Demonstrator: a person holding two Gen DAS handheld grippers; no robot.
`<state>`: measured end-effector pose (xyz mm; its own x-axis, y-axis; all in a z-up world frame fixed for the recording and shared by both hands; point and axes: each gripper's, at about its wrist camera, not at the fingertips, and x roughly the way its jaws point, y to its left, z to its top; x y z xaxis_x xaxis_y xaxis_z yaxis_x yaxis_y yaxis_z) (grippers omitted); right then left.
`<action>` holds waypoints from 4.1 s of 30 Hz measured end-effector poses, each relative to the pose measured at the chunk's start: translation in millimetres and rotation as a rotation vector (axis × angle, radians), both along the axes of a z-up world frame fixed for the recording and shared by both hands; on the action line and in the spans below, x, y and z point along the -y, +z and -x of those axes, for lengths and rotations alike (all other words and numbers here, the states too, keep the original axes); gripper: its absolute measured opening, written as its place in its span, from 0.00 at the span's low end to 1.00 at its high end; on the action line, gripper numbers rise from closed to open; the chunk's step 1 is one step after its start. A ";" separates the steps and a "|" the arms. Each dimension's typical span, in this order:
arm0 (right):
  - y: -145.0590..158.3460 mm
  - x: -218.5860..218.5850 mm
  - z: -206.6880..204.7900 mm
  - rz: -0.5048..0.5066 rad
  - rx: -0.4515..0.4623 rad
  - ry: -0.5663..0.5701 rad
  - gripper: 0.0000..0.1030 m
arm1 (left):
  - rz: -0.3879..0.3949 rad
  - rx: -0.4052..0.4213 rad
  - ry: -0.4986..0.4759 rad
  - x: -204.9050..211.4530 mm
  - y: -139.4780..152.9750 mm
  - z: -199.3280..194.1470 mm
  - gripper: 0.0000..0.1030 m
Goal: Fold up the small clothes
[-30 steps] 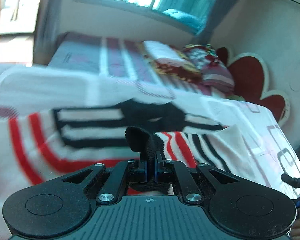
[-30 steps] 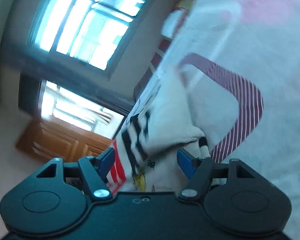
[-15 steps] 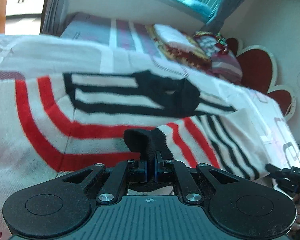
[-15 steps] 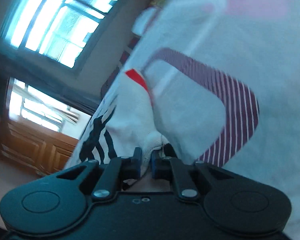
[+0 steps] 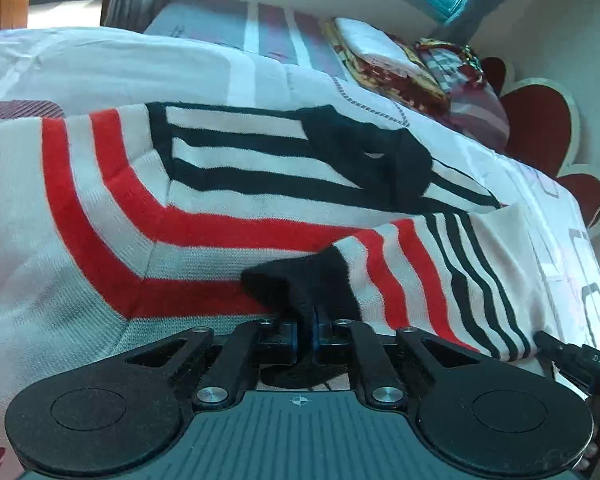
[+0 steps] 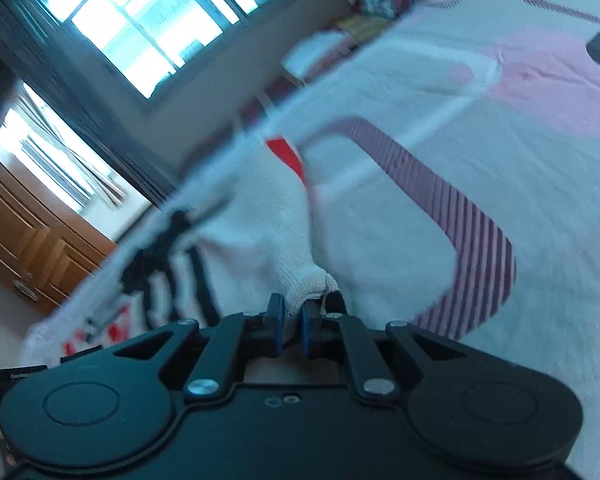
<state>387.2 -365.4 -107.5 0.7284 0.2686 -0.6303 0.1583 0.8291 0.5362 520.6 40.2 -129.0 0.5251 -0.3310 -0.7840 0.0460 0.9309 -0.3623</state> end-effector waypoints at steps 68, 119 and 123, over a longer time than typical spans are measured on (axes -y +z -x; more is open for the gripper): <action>19.5 -38.9 -111.7 0.458 0.100 0.180 0.28 | -0.259 0.298 -0.064 80.1 -1.7 29.0 0.54; 75.9 -45.6 -5.7 0.113 0.176 0.151 0.58 | -0.269 0.409 -0.027 91.5 37.2 63.4 0.66; 67.8 -91.8 -24.1 0.049 0.172 0.266 0.58 | -0.356 0.335 0.139 14.7 19.2 99.7 0.66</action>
